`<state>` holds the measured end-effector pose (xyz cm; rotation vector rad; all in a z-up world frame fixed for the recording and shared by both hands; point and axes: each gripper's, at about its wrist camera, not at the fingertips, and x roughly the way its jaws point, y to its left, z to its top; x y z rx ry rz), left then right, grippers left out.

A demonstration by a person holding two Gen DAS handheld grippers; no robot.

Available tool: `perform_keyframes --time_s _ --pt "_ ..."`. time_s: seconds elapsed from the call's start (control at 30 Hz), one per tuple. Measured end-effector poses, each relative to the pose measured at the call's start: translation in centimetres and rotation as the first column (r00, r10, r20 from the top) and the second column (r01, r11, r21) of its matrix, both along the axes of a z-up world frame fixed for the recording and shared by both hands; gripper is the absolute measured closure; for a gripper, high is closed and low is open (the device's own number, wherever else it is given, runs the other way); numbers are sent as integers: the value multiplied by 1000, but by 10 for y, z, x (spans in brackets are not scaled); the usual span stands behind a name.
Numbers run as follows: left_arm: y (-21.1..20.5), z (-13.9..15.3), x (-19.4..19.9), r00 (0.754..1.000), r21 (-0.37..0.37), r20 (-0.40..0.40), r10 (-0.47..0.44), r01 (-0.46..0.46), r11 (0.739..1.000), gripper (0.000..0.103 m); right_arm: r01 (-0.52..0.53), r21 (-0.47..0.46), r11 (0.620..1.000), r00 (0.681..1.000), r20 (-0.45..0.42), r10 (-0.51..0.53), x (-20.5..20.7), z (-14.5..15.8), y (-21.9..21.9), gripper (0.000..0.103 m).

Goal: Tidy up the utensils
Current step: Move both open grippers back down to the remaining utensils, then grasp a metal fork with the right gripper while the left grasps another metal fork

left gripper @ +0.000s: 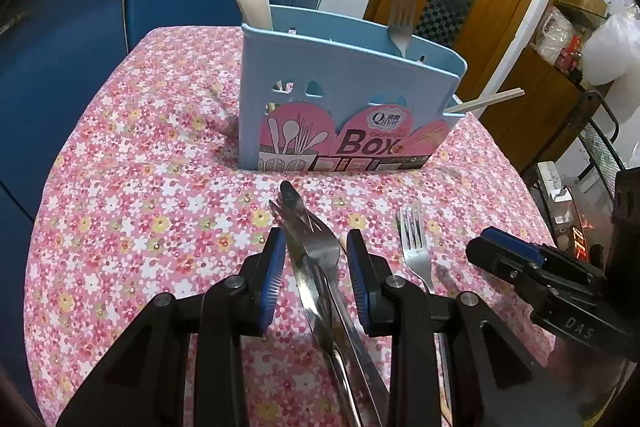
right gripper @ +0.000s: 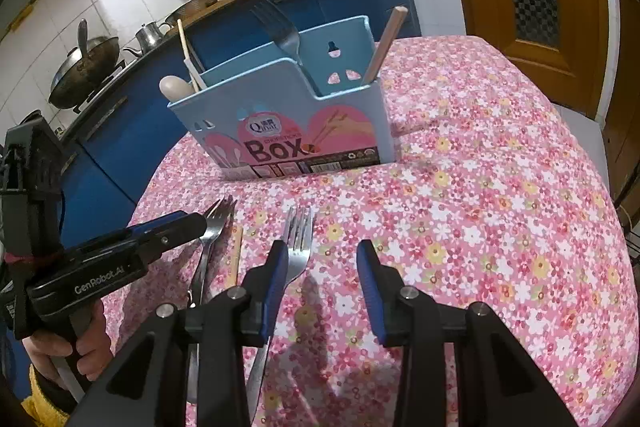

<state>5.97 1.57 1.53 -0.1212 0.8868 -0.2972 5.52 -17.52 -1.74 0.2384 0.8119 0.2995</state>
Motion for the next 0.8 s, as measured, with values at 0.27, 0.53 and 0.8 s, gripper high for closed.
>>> perform_keyframes --time_s 0.27,0.53,0.8 --pt "-6 -7 5 1000 7 -13 -16 16 1000 75 -2 4 1000 1000 -11 2 1 -4 2 64" --pt "-17 -14 9 999 4 -27 -34 34 999 80 4 14 1000 1000 -17 -4 0 -7 -2 63" --pt "-17 -17 7 998 -54 -31 -50 48 997 98 -1 20 1000 1000 -21 2 -1 -7 0 63"
